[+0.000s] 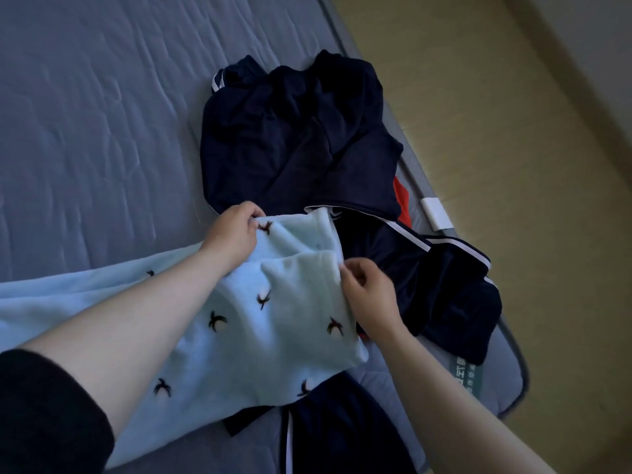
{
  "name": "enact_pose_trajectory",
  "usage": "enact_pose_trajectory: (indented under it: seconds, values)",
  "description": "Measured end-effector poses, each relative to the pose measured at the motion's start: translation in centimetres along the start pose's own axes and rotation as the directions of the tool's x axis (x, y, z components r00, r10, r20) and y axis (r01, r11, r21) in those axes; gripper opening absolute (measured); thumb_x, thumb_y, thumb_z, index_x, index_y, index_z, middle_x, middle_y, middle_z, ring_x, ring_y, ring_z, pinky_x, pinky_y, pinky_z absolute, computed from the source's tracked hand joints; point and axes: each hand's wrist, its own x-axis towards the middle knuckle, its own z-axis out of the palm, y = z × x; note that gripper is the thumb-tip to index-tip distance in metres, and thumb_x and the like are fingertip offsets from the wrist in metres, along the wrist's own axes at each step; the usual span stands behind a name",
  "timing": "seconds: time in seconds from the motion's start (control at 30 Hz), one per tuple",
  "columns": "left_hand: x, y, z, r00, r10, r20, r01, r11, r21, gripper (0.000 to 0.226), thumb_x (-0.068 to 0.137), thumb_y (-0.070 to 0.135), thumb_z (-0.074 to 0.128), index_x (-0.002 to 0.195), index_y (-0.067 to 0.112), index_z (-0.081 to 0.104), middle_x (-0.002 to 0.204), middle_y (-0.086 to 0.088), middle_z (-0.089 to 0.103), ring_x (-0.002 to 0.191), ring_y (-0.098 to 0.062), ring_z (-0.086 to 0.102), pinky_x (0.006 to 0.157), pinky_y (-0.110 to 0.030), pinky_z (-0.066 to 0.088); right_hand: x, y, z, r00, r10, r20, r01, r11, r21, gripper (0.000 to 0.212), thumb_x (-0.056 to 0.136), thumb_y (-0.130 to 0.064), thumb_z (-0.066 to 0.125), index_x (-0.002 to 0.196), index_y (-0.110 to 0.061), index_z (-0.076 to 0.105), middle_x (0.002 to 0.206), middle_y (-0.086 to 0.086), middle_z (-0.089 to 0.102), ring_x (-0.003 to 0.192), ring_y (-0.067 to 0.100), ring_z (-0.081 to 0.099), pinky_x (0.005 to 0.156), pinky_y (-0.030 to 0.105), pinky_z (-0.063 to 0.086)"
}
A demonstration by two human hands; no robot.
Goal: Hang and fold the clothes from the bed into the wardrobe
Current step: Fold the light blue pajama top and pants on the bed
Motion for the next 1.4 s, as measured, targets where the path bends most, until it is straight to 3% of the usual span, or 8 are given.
enact_pose_trajectory:
  seconds: [0.13, 0.27, 0.5, 0.63, 0.77, 1.0, 1.23, 1.4]
  values:
    - [-0.4, -0.5, 0.0, 0.999, 0.039, -0.024, -0.039, 0.999, -0.007, 0.022, 0.097, 0.010, 0.043, 0.112, 0.016, 0.057, 0.108, 0.000, 0.059, 0.096, -0.018, 0.053, 0.079, -0.027, 0.038, -1.4, 1.0, 0.8, 0.978, 0.107, 0.181, -0.075, 0.982, -0.175, 0.015, 0.088, -0.028, 0.052, 0.082, -0.014, 0.055, 0.068, -0.004, 0.055, 0.062, 0.012, 0.049, 0.056, 0.024, 0.041]
    - [-1.7, 0.1, 0.4, 0.989, 0.137, -0.061, -0.132, 0.988, 0.078, 0.028, 0.093, 0.014, 0.055, 0.121, 0.013, 0.054, 0.114, -0.005, 0.055, 0.107, -0.023, 0.050, 0.089, -0.029, 0.038, -1.6, 0.9, 0.1, 0.920, 0.291, 0.262, -0.299, 0.954, -0.008, 0.037, 0.094, -0.036, 0.053, 0.063, -0.016, 0.046, 0.058, -0.003, 0.041, 0.057, 0.013, 0.041, 0.058, 0.028, 0.038]
    - [-2.8, 3.8, 1.4, 0.949, 0.283, 0.139, -0.302, 0.942, 0.144, 0.054, 0.088, 0.038, 0.063, 0.135, 0.020, 0.046, 0.136, 0.001, 0.047, 0.127, -0.021, 0.039, 0.107, -0.030, 0.030, -4.9, 1.4, 0.8, 0.761, 0.345, 0.550, -0.546, 0.798, 0.254, 0.012, 0.097, -0.018, 0.053, 0.105, -0.021, 0.061, 0.095, 0.001, 0.066, 0.090, 0.018, 0.066, 0.058, 0.028, 0.057]
    - [-0.7, 6.9, 2.1, 0.951, 0.183, 0.249, -0.258, 0.914, 0.313, 0.050, 0.087, 0.037, 0.063, 0.133, 0.019, 0.049, 0.131, -0.002, 0.051, 0.123, -0.025, 0.042, 0.103, -0.038, 0.037, -5.0, 1.7, 1.2, 0.920, 0.251, 0.301, -0.323, 0.920, 0.220, 0.016, 0.094, -0.018, 0.056, 0.084, -0.009, 0.064, 0.071, 0.001, 0.062, 0.069, 0.014, 0.061, 0.060, 0.028, 0.054]
    - [-0.1, 8.3, 2.2, 0.956, 0.244, 0.160, -0.275, 0.939, 0.209, 0.006, 0.085, 0.017, 0.057, 0.086, 0.017, 0.063, 0.095, 0.000, 0.064, 0.094, -0.022, 0.057, 0.074, -0.033, 0.043, -5.8, 2.4, 0.7, 0.987, 0.122, 0.109, -0.138, 0.978, 0.154, 0.026, 0.089, -0.024, 0.059, 0.064, -0.020, 0.052, 0.054, -0.011, 0.052, 0.056, 0.004, 0.049, 0.054, 0.024, 0.044]
    - [0.3, 9.3, 1.7, 0.952, 0.277, 0.133, -0.289, 0.954, 0.082, 0.008, 0.088, 0.018, 0.059, 0.092, 0.021, 0.066, 0.097, 0.005, 0.063, 0.092, -0.014, 0.057, 0.079, -0.032, 0.048, -5.3, 4.1, -2.2, 0.996, 0.029, -0.088, -0.047, 0.977, -0.209, 0.021, 0.095, -0.029, 0.053, 0.080, -0.013, 0.054, 0.072, 0.001, 0.060, 0.065, 0.016, 0.056, 0.055, 0.032, 0.043]
    - [-3.5, 7.4, 2.6, 0.915, 0.401, -0.038, -0.391, 0.906, 0.164, 0.018, 0.089, 0.019, 0.064, 0.104, 0.009, 0.062, 0.099, -0.003, 0.055, 0.099, -0.022, 0.051, 0.087, -0.030, 0.041, -6.5, 3.8, -0.8, 0.934, 0.051, -0.354, -0.075, 0.996, -0.056, 0.014, 0.094, -0.035, 0.053, 0.091, -0.022, 0.051, 0.083, -0.005, 0.058, 0.074, 0.010, 0.056, 0.063, 0.032, 0.048]
    - [-6.8, 2.8, 1.0, 0.940, 0.248, 0.232, -0.301, 0.925, 0.231, 0.032, 0.095, 0.026, 0.054, 0.123, 0.012, 0.058, 0.124, -0.003, 0.055, 0.120, -0.023, 0.047, 0.101, -0.031, 0.036, -9.5, 4.7, -0.6, 0.998, 0.021, 0.051, -0.020, 1.000, -0.017, 0.035, 0.080, -0.058, 0.059, 0.099, -0.029, 0.058, 0.094, -0.015, 0.061, 0.085, -0.002, 0.057, 0.067, 0.015, 0.043]
